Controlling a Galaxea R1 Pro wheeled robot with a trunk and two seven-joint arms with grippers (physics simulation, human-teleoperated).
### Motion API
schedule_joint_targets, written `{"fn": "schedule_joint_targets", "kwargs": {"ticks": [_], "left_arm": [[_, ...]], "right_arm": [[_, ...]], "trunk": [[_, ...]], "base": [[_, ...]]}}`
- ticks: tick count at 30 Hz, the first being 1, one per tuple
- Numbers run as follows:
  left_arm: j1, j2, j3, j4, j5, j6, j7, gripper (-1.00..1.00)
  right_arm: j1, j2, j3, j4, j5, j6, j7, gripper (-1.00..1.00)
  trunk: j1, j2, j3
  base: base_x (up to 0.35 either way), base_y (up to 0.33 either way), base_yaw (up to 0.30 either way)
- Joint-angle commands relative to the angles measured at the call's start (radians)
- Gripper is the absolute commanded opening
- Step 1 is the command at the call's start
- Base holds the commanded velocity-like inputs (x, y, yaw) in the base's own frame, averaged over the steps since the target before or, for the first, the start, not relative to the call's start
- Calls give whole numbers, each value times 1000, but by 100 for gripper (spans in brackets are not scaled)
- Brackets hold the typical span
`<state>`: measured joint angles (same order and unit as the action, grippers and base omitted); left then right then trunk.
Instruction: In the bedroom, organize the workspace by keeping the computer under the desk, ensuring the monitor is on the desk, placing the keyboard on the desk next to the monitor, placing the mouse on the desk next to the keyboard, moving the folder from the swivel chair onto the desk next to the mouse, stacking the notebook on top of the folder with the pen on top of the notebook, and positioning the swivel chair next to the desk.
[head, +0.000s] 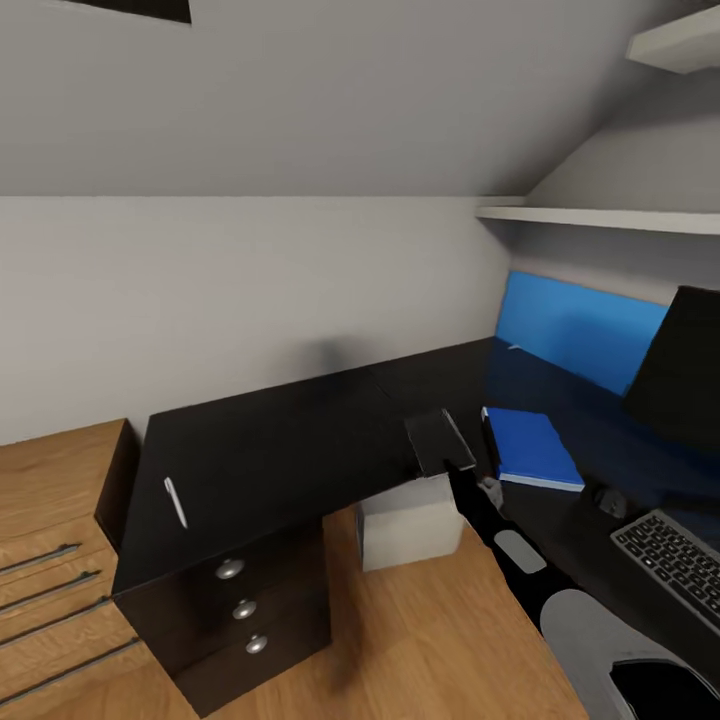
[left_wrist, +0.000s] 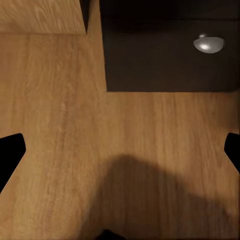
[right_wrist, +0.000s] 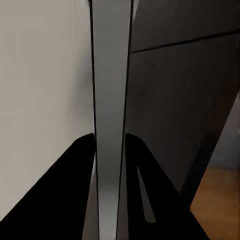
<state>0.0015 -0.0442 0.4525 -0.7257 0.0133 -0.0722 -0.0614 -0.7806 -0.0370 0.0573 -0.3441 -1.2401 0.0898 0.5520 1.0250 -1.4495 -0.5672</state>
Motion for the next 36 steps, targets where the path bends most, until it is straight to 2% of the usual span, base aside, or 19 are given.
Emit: {"fn": "schedule_joint_targets", "kwargs": {"ticks": [1,5,7,11,20,23,36], "left_arm": [[0,-2,3,3,0,-1,-7,100],[0,-3,1,5,-2,-2,-7,100],[0,-3,-1,6,-7,-3,-8,100],[0,-3,-1,6,-18,-2,-8,100],[0,-5,-3,6,-28,-3,-9,100],[2,-10,8,-11,-32,-20,-3,100],[2,4,5,-47,-30,-38,-3,100]], "right_arm": [[-1,-23,6,-13,-31,5,2,-100],[-1,-51,5,-21,-55,5,-6,-100],[-1,-70,4,-24,-83,5,-9,-100],[0,-84,4,-25,-115,5,-11,-100],[0,-91,5,-26,-128,13,-9,-100],[7,-75,9,-8,-128,14,-15,-100],[9,-69,10,35,-162,11,-17,-100]], "trunk": [[0,0,-1],[0,0,-1],[0,0,-1],[0,0,-1],[0,0,-1],[0,0,-1],[0,0,-1]], "base": [[0,-84,-265],[0,-197,-265],[0,-269,-265],[0,-290,-263],[2,-185,-83],[0,0,0],[10,0,0]]}}
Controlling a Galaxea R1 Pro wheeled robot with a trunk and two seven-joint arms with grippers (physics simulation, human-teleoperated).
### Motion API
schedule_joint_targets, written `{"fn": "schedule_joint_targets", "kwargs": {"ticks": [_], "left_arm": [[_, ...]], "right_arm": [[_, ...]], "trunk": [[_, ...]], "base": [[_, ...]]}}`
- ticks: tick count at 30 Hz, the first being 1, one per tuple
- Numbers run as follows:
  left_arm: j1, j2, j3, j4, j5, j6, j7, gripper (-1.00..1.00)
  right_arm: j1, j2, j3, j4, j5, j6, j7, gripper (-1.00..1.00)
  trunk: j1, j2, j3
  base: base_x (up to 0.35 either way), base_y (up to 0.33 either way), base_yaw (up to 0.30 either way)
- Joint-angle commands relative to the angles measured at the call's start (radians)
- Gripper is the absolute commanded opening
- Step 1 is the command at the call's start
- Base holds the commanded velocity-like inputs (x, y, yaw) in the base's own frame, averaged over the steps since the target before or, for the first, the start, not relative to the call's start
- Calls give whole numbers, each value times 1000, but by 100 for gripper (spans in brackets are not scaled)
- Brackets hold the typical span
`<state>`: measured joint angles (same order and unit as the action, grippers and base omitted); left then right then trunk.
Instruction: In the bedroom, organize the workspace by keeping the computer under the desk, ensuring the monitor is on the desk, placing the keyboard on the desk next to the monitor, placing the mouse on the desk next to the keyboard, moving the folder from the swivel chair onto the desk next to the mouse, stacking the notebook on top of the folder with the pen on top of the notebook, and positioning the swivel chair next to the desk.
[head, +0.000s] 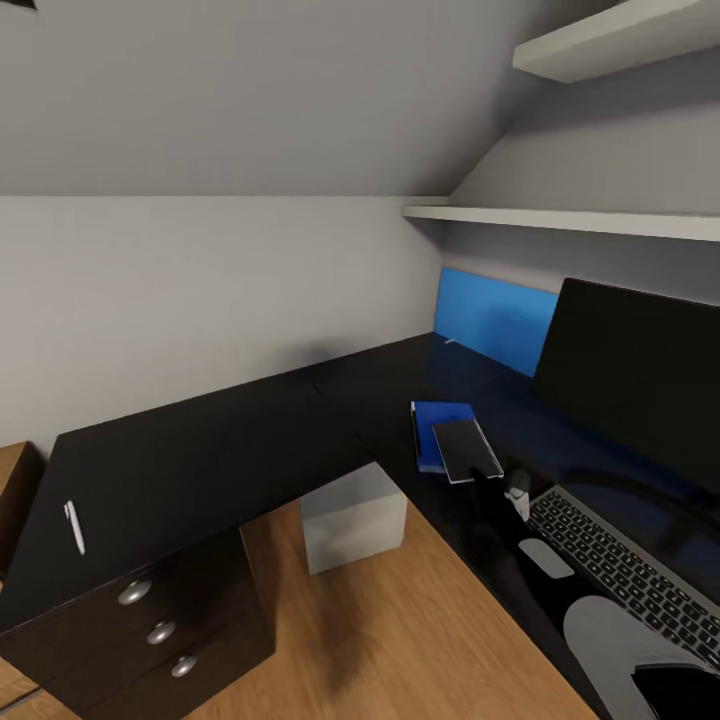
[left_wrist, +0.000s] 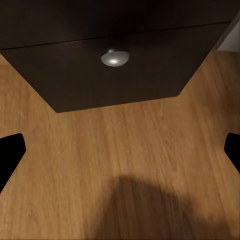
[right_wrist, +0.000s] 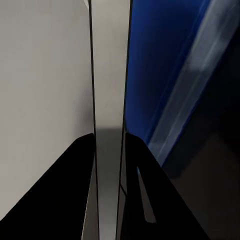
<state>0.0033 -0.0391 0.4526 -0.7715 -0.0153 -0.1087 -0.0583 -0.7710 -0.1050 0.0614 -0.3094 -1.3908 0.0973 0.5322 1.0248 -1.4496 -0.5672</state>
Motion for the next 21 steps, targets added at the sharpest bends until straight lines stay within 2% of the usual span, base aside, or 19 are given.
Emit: {"fn": "schedule_joint_targets", "kwargs": {"ticks": [1,11,21], "left_arm": [[0,-1,5,-1,-2,-1,-6,100],[0,-1,4,-2,-2,-1,-6,100],[0,-2,3,-2,-2,-1,-8,100]], "right_arm": [[-1,-1,6,1,-11,4,3,-100],[0,-1,6,2,-12,4,6,-100],[0,-1,6,4,-15,7,8,-100]], "trunk": [[0,0,-1],[0,0,-1],[0,0,-1]], "base": [[109,0,0],[70,0,0],[138,0,0]]}}
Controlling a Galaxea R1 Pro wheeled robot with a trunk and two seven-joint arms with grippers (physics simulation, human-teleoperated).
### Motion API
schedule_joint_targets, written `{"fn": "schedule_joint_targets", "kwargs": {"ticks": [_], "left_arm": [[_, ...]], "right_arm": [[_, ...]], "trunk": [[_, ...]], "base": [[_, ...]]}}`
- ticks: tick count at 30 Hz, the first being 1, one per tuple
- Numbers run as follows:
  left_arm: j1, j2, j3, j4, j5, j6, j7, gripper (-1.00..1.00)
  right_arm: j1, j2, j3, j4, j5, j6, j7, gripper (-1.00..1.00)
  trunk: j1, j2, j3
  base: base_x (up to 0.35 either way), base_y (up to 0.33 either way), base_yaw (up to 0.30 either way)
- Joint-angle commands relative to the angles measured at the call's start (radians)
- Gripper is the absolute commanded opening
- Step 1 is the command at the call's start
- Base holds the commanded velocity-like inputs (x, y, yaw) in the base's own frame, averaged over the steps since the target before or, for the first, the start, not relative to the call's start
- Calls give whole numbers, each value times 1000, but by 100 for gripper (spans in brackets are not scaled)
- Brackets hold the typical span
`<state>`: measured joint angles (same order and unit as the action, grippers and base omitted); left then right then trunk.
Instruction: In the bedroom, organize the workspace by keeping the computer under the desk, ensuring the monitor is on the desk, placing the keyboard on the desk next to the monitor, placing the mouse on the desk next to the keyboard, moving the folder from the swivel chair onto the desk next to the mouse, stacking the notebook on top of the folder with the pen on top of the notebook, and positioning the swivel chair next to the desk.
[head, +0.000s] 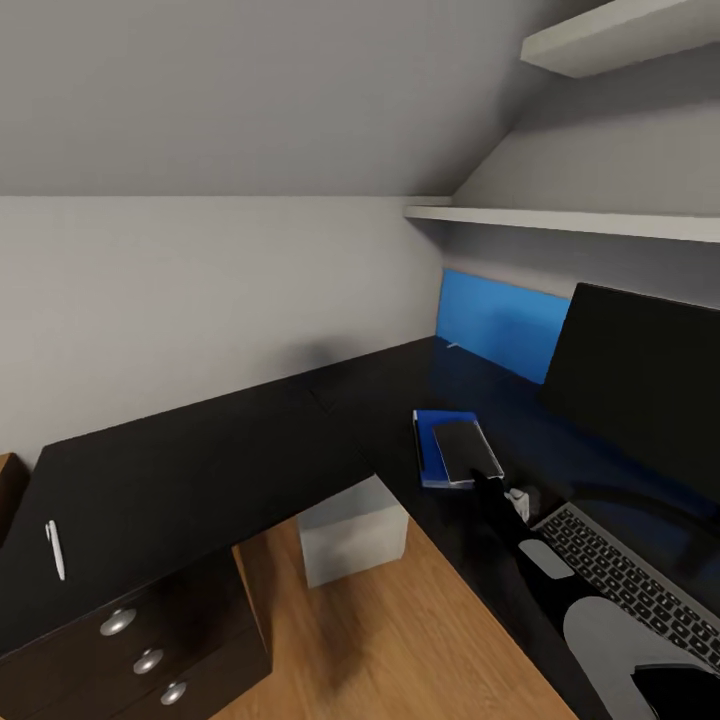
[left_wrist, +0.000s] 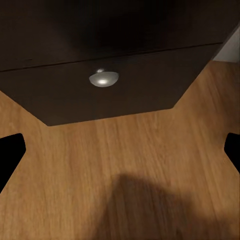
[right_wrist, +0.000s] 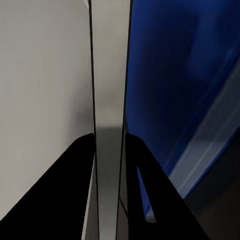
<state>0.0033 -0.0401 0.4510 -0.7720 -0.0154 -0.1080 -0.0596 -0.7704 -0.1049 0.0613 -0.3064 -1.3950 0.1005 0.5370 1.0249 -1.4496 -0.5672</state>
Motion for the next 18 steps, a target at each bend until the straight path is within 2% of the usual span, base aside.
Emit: {"fn": "schedule_joint_targets", "kwargs": {"ticks": [1,18], "left_arm": [[0,-1,5,-1,-2,-1,-6,100],[0,-1,3,0,-3,-1,-7,100]], "right_arm": [[0,-1,6,1,-12,4,3,-100],[0,2,7,1,-15,4,2,-100]], "trunk": [[0,0,-1],[0,0,-1]], "base": [[63,0,0],[153,19,0]]}}
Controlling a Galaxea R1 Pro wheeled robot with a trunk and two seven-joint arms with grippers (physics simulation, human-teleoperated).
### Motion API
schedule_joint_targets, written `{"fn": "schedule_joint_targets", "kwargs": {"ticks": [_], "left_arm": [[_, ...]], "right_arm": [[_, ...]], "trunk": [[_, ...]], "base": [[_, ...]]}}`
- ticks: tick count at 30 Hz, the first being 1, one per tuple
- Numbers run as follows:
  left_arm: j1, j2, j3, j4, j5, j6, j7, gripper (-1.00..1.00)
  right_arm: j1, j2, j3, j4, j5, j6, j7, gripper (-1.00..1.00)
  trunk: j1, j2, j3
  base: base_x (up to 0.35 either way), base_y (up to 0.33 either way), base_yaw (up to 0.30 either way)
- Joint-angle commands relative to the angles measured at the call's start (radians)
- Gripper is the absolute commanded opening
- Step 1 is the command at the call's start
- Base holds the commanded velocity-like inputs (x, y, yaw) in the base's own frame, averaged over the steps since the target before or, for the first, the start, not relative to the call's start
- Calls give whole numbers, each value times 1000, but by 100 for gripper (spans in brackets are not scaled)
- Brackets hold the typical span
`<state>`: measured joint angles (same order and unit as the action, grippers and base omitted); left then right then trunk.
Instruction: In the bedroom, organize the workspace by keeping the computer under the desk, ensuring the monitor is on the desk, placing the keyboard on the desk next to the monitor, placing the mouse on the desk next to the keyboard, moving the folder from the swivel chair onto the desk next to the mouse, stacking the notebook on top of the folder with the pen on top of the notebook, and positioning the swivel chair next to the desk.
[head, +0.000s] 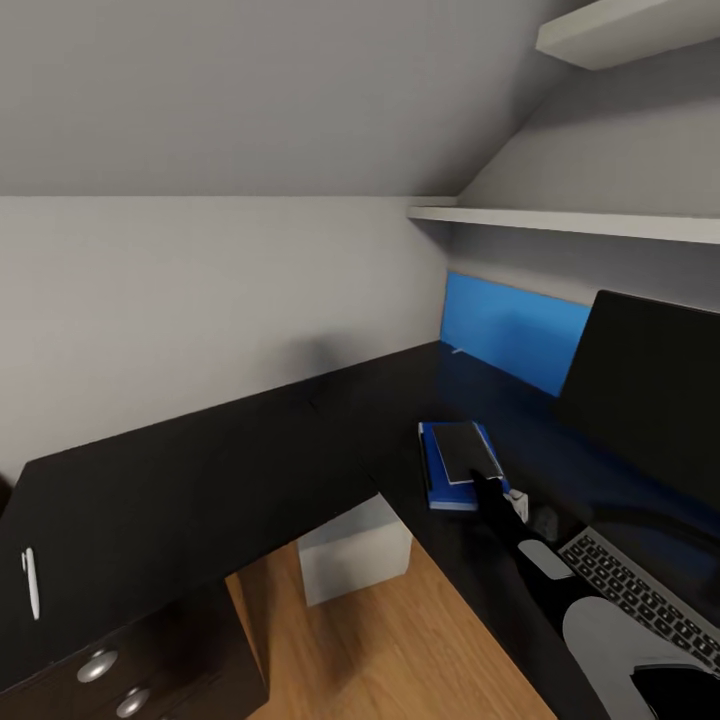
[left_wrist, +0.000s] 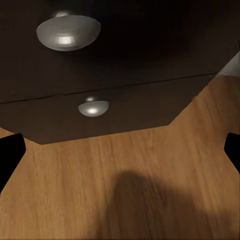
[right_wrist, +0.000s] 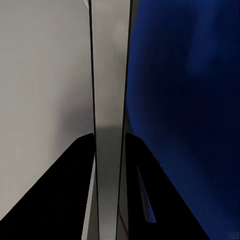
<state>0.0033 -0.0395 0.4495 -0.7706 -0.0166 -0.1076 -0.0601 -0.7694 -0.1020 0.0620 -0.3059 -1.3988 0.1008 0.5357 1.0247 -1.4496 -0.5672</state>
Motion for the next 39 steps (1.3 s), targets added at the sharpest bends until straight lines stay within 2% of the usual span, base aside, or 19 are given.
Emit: {"fn": "schedule_joint_targets", "kwargs": {"ticks": [1,14,15,33,39], "left_arm": [[0,-1,5,-1,-2,-1,-6,100],[0,-2,5,-1,-2,-1,-6,100],[0,-2,5,-1,-2,-1,-6,100],[0,-3,5,0,-3,-1,-7,100],[0,-3,5,0,-3,-1,-6,100]], "right_arm": [[-1,-1,6,1,-11,4,3,-100],[-1,-1,7,0,-9,5,0,-100],[-1,-1,7,0,-9,5,0,100],[-1,-2,5,-1,-8,5,0,100],[-1,-2,5,-1,-8,5,0,100]], "trunk": [[0,0,-1],[0,0,-1],[0,0,-1],[0,0,-1],[-23,42,18]], "base": [[137,43,0],[29,9,0],[2,1,0],[19,0,0],[0,0,0]]}}
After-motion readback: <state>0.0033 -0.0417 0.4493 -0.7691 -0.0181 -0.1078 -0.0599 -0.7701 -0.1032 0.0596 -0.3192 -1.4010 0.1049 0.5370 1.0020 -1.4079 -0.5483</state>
